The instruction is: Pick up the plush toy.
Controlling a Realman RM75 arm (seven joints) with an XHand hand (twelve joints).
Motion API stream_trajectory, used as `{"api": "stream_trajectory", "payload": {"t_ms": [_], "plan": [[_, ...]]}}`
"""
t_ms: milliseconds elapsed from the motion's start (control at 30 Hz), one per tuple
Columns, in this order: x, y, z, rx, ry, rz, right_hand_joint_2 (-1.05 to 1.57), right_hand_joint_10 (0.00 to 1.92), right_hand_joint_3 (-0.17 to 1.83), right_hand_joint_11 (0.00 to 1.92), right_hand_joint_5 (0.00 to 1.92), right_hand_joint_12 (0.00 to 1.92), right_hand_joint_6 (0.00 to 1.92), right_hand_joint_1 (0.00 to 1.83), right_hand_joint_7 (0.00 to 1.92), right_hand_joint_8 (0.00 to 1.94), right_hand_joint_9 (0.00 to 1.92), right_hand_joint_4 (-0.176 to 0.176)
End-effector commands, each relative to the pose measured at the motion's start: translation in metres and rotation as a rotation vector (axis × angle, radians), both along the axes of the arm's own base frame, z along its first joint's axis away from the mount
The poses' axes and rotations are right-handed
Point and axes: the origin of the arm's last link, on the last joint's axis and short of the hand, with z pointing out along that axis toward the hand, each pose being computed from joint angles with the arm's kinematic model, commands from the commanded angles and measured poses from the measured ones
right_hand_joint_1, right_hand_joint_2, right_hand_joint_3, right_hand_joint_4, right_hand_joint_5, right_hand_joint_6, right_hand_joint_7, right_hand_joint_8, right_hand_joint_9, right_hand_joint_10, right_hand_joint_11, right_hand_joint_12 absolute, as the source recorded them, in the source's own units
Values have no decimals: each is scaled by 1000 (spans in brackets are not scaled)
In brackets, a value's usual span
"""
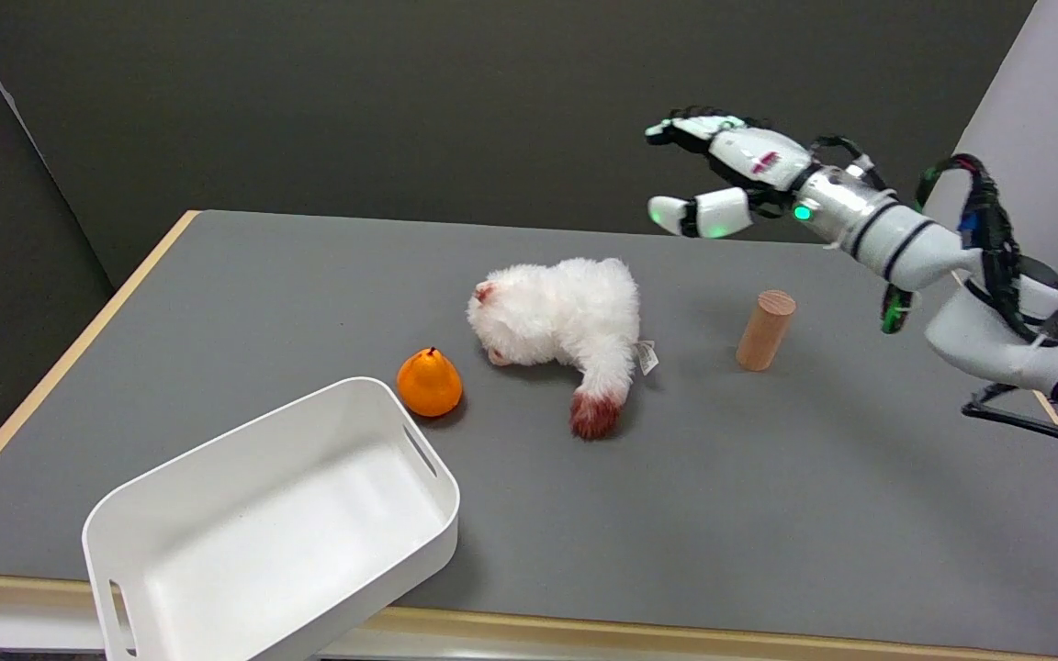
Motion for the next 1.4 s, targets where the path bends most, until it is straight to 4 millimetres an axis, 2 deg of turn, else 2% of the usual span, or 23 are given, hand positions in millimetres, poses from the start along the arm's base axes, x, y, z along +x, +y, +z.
{"api": "stream_trajectory", "payload": {"t_ms": [33,167,267,333,433,533,667,800,867,1067,1233,1300,1400], "plan": [[5,15,-130,90,-20,-150,533,543,970,2,109,966,460,225,63,332,2,-41],[-15,11,-145,96,6,-194,498,497,915,-1,123,1018,441,175,73,306,12,-57],[-30,8,-152,94,31,-226,495,454,900,-1,111,1014,430,213,68,281,6,-46],[-47,4,-160,96,41,-265,493,419,892,-1,96,1011,416,233,67,250,6,-41],[-67,0,-163,79,56,-313,481,342,882,-1,65,990,377,254,54,174,0,-49],[-78,-5,-164,58,40,-335,485,283,876,-1,50,964,339,266,36,129,-1,-53],[-79,-17,-163,37,40,-329,494,184,879,-1,32,932,239,267,13,94,-1,-63],[-82,-27,-164,20,54,-341,517,112,901,-1,51,878,139,325,0,54,-1,-50],[-89,-31,-162,4,48,-360,532,129,799,-1,4,941,218,307,-1,35,-1,-53],[-98,-45,-154,-37,26,-384,523,115,813,-1,3,941,187,309,-1,19,-1,-46],[-108,-47,-159,-28,14,-406,524,110,835,-1,16,923,166,329,-1,32,-1,-41],[-116,-47,-159,-30,-10,-427,520,94,901,-1,58,868,88,360,-1,46,-1,-34],[-127,-45,-156,-36,-71,-460,523,94,904,-1,56,862,97,366,-1,49,-1,-28]]}}
